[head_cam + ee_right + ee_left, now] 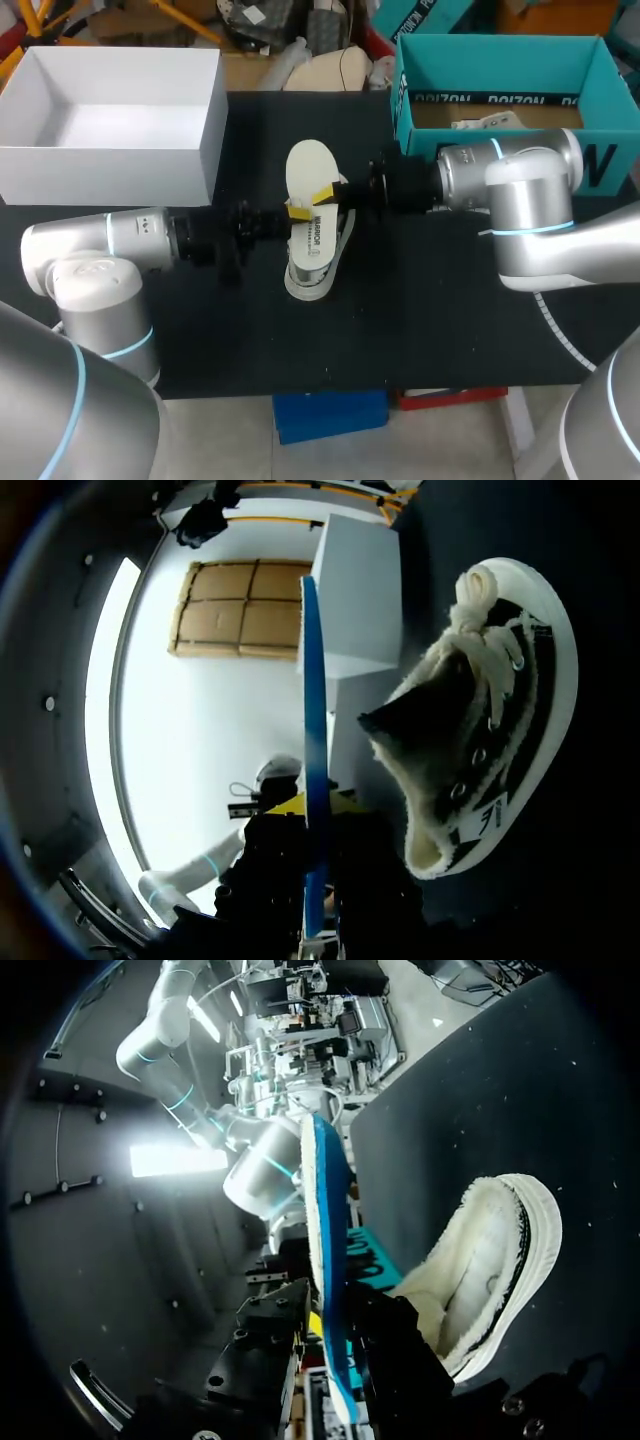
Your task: Take the shoe out of the shoebox, open the shoe tongue, remove and reinsert the insole, then place the shoe into the shoebox
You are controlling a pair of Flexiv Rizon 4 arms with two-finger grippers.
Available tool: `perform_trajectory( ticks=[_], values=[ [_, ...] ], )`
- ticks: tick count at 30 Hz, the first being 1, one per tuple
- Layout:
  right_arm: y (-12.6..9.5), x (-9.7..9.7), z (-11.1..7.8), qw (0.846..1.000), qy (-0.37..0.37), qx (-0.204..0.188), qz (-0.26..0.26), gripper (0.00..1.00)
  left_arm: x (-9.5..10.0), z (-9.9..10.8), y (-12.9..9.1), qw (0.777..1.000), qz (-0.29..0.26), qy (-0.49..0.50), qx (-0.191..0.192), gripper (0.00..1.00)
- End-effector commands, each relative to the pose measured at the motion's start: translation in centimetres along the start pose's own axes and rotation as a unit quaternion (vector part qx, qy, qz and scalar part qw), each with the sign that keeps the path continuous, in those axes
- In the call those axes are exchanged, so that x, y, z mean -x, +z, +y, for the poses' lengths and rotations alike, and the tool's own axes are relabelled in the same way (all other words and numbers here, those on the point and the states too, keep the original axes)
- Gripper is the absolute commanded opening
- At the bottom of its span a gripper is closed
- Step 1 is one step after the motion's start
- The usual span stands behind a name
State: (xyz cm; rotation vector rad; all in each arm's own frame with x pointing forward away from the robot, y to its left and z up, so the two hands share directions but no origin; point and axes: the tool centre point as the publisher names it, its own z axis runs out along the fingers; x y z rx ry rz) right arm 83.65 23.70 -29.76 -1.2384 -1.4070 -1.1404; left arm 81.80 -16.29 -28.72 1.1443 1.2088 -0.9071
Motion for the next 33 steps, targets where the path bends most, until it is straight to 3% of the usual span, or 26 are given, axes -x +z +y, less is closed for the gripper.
perform_trajectory(
  ticks=[1,9,11,18,19,20,21,33],
  values=[
    [0.0,-0.1,0.0,1.000,0.001,0.000,-0.002,0.00,-0.2,0.2,0.8,1.000,0.001,0.003,0.008,0.20],
    [0.0,-0.1,0.0,1.000,0.001,0.000,-0.002,0.00,-0.2,0.4,1.0,1.000,-0.001,0.000,0.010,0.12],
    [0.0,-0.1,0.0,1.000,0.001,0.000,-0.002,0.00,-0.4,0.4,1.1,1.000,-0.002,-0.001,0.009,0.00],
    [0.0,-0.1,0.0,1.000,0.001,0.000,-0.002,0.00,-0.5,0.4,1.0,1.000,-0.003,-0.005,0.010,0.00],
    [-0.1,-0.1,-0.1,1.000,0.001,0.004,0.002,0.11,-0.5,0.4,0.9,1.000,-0.004,-0.006,0.010,0.00],
    [-0.3,-0.2,-0.1,1.000,-0.001,0.008,0.005,0.44,-0.4,0.4,0.9,1.000,-0.006,-0.012,0.005,0.00],
    [-0.5,-0.2,0.0,1.000,-0.004,0.011,0.006,1.00,-0.2,0.2,0.8,1.000,-0.006,-0.017,-0.002,0.00],
    [-3.3,0.3,-2.0,0.998,-0.029,0.037,-0.046,1.00,0.7,-3.5,-1.2,0.990,0.046,-0.079,-0.104,0.00]
  ],
)
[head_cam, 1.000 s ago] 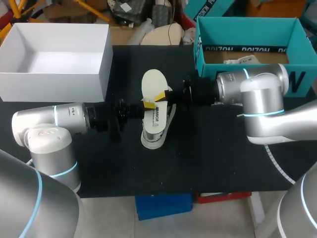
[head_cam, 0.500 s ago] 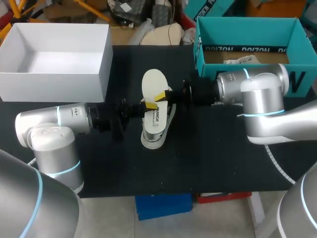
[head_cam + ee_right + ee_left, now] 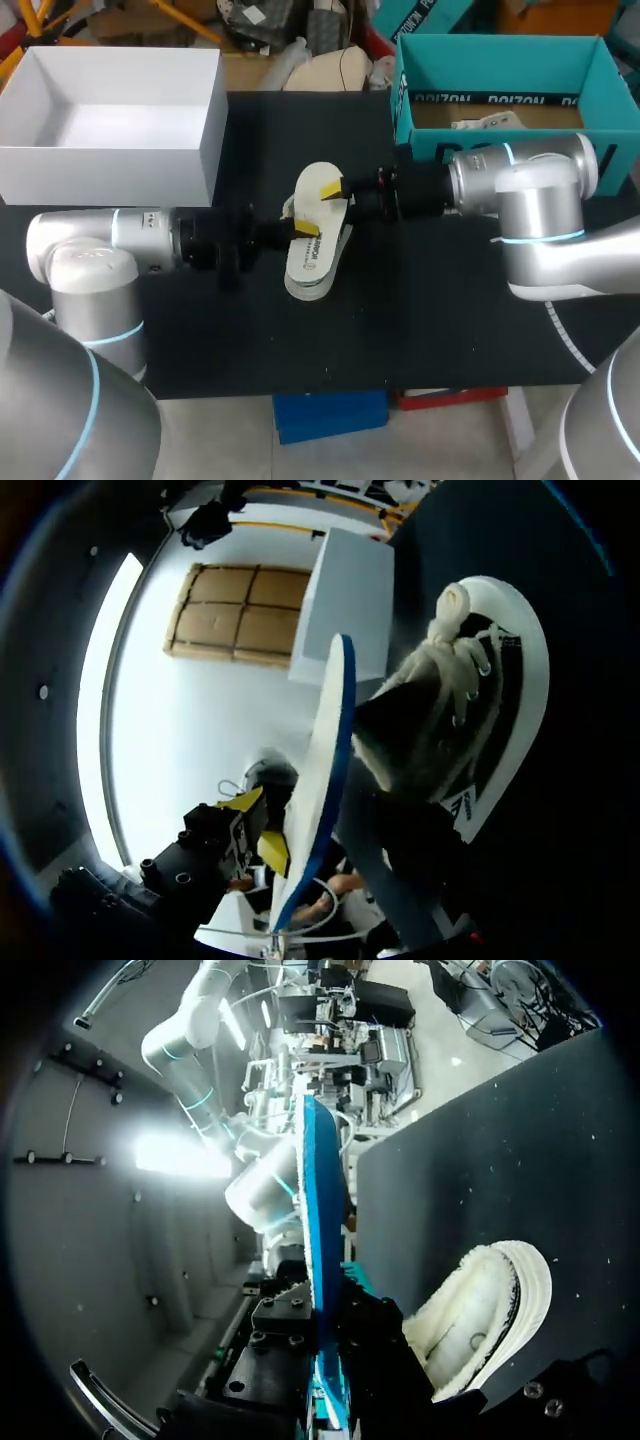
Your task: Take the shoe out of the shoebox, open the shoe tongue, remove and reinsert the insole, then place the shoe into the shoebox
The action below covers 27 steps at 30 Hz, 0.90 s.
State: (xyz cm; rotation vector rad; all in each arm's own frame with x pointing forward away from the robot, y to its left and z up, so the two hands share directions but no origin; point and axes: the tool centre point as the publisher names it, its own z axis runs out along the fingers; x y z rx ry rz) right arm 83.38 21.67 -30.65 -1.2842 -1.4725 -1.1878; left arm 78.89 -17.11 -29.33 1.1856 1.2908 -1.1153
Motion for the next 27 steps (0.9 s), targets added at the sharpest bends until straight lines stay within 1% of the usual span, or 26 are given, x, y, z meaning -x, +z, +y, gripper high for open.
perform_trajectory(
  ticks=[1,4,6,7,8,24,25,26,27],
  values=[
    [-2.0,-0.8,-1.7,1.000,-0.005,0.015,-0.022,1.00,0.7,-1.0,-1.5,0.999,0.041,0.001,-0.036,0.00],
    [-3.1,-0.8,-2.5,0.999,-0.015,0.021,-0.036,1.00,0.6,-2.0,-2.0,0.996,0.071,0.014,-0.053,0.00],
    [-3.8,-1.0,-3.0,0.998,-0.020,0.024,-0.047,1.00,0.4,-2.9,-2.5,0.991,0.103,0.038,-0.080,0.00],
    [-4.1,-1.2,-3.2,0.999,-0.022,0.028,-0.039,1.00,0.2,-3.4,-2.7,0.987,0.125,0.051,-0.088,0.00],
    [-4.4,-1.5,-3.2,0.999,-0.028,0.034,-0.026,1.00,0.2,-3.4,-2.7,0.987,0.125,0.051,-0.088,0.00],
    [-4.4,-1.5,-3.2,0.999,-0.028,0.034,-0.026,1.00,0.2,-3.4,-2.7,0.987,0.125,0.051,-0.088,0.00],
    [-4.5,-1.6,-3.1,0.997,-0.037,0.029,-0.068,1.00,0.0,-3.6,-3.0,0.986,0.131,0.029,-0.096,0.00],
    [-4.7,-1.6,-3.3,0.994,-0.050,0.030,-0.087,1.00,-0.2,-3.6,-3.3,0.984,0.143,0.014,-0.102,0.00],
    [-5.0,-1.7,-3.5,0.993,-0.058,0.037,-0.096,1.00,-0.3,-3.8,-3.6,0.981,0.159,0.002,-0.109,0.00]
  ],
)
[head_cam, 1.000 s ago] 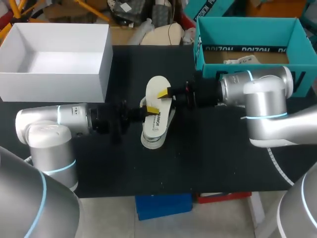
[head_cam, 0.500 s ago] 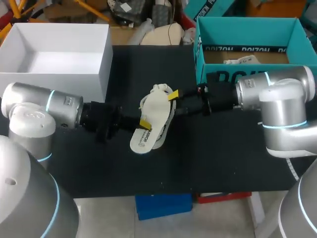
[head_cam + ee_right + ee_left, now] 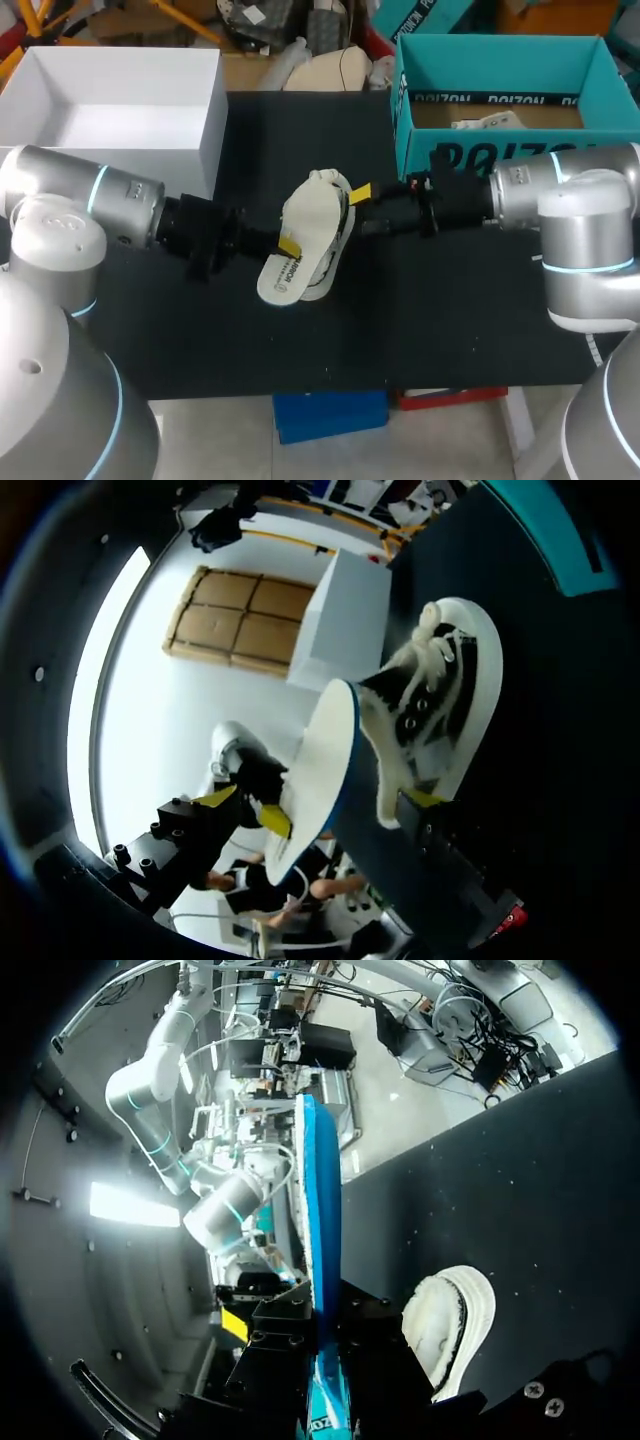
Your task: Take the shoe out of the shoebox, open the shoe tongue, remove and reinsert the insole, then place the shoe into the shoebox
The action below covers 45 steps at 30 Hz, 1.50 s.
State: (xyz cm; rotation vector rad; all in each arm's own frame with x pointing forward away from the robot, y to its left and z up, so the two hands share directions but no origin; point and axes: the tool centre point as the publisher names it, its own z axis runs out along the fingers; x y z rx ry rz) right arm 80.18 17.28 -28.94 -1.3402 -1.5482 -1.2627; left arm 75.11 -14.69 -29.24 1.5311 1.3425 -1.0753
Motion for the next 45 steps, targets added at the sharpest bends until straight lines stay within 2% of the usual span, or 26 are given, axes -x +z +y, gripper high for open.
perform_trajectory(
  ticks=[1,2,4,15,25,27,35,45],
  values=[
    [-0.8,-0.6,-0.7,0.996,-0.032,0.008,-0.080,1.00,-0.6,-0.6,-0.8,0.998,0.031,-0.048,-0.031,0.00],
    [-1.1,-0.5,-1.1,0.994,-0.038,0.011,-0.106,1.00,-0.5,-0.8,-0.9,0.997,0.024,-0.064,-0.038,0.00],
    [-1.9,-0.5,-2.0,0.991,-0.045,0.022,-0.125,1.00,-0.4,-1.2,-1.1,0.996,0.030,-0.076,-0.045,0.00],
    [-6.5,-0.8,-6.9,0.986,-0.018,0.059,-0.154,1.00,-0.3,-2.9,-1.0,0.990,0.036,-0.120,-0.071,0.00],
    [-10.2,-2.3,-10.1,0.980,-0.011,0.096,-0.174,1.00,-0.2,-4.4,-0.9,0.985,0.056,-0.140,-0.085,0.00],
    [-10.4,-2.4,-10.3,0.978,-0.008,0.099,-0.186,1.00,0.0,-4.6,-1.0,0.983,0.059,-0.147,-0.090,0.00],
    [-10.4,-2.4,-10.3,0.978,-0.008,0.099,-0.186,1.00,0.5,-5.9,-2.2,0.972,0.135,-0.159,-0.111,0.00],
    [-10.4,-2.4,-10.3,0.978,-0.008,0.099,-0.186,1.00,-1.1,-5.8,-3.3,0.960,0.198,-0.144,-0.132,0.00]
  ],
)
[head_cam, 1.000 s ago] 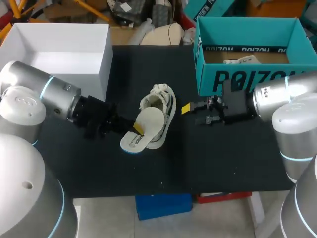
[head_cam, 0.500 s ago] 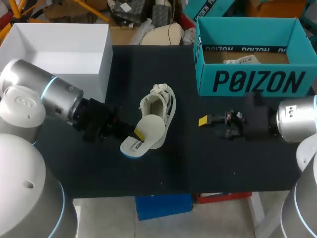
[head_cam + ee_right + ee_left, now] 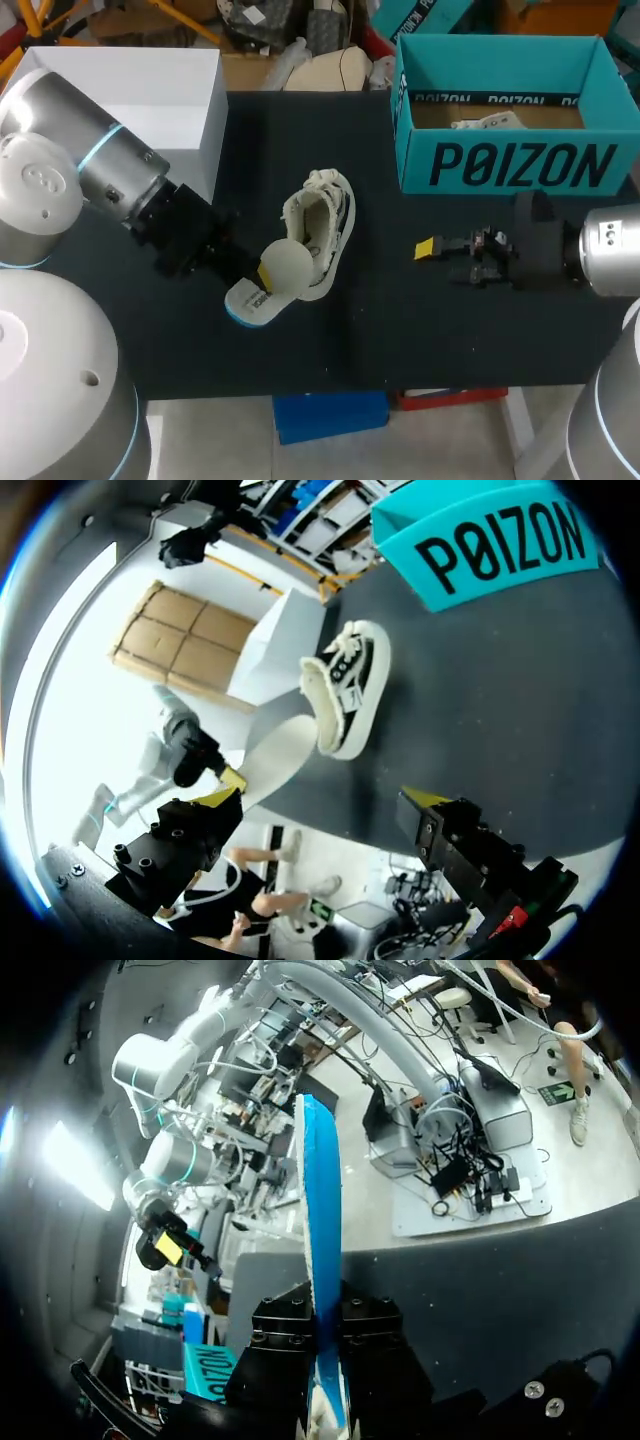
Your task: Take the shoe out of the shoebox, open the shoe tongue, remove and reinsert the insole, then place the shoe into the shoebox
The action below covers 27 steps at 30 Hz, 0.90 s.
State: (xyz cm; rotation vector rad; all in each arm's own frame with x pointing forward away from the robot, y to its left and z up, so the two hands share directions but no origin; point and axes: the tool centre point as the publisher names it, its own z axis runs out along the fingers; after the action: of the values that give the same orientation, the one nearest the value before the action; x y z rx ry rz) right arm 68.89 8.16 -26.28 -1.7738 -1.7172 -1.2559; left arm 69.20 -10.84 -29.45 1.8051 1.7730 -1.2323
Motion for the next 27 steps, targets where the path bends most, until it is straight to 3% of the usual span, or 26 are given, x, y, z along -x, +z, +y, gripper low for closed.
perform_trajectory(
  ticks=[1,10,27],
  values=[
    [-0.1,-0.1,0.0,1.000,0.000,-0.001,-0.001,1.00,-0.3,0.6,-0.2,0.999,0.032,-0.002,-0.008,0.00],
    [-0.1,-0.1,0.0,1.000,0.000,-0.001,-0.001,1.00,-1.2,3.0,0.5,0.999,0.034,0.008,-0.016,0.00],
    [-0.1,-0.1,0.0,1.000,0.000,-0.001,-0.001,1.00,-0.7,7.7,2.1,0.999,0.014,0.027,-0.015,0.00]
  ],
)
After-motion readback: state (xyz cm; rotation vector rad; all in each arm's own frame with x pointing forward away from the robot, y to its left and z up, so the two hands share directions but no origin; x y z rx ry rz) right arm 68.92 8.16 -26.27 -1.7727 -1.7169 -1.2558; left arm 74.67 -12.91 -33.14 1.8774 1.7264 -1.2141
